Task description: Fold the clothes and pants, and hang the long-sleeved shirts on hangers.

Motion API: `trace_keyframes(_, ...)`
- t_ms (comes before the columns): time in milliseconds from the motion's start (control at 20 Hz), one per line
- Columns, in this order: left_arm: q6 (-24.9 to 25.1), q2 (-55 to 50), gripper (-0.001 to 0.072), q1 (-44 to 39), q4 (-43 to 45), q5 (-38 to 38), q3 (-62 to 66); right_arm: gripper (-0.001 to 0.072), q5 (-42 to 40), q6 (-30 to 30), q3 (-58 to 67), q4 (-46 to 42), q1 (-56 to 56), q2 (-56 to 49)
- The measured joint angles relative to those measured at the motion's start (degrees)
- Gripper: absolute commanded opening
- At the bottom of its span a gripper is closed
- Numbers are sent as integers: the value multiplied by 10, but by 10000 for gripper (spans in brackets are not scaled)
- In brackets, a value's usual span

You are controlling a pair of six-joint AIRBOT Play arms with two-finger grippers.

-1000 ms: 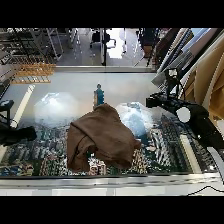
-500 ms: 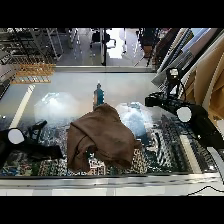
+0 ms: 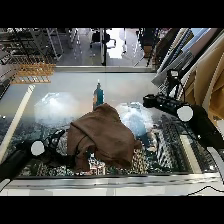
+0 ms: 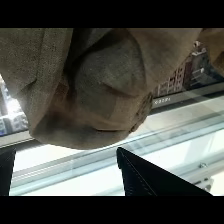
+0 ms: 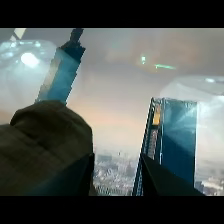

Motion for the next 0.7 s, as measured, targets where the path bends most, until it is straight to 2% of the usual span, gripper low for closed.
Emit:
trace_keyframes(100,-36,0,697,-6,27,16,-11,364,78,11,-1,2,0,0)
trace_keyframes(150,-52,0,671,-7,36,26,-19,364,123,11,-3,5,1,0)
trace_keyframes(200,-64,0,569,-9,39,38,-27,364,176,8,-8,7,3,0)
trace_keyframes(250,-74,0,428,-10,38,55,-36,372,225,-4,-15,10,9,0)
trace_keyframes(300,-81,0,348,-10,32,73,-42,451,270,-19,-23,16,17,0)
trace_keyframes(350,-86,0,345,-11,26,94,-47,505,313,-35,-36,21,31,0)
trace_keyframes(500,-96,0,347,-11,12,156,-55,587,377,-69,-79,22,86,0)
trace_keyframes(700,-101,-5,352,-11,6,188,-59,583,393,-88,-127,-2,156,0)
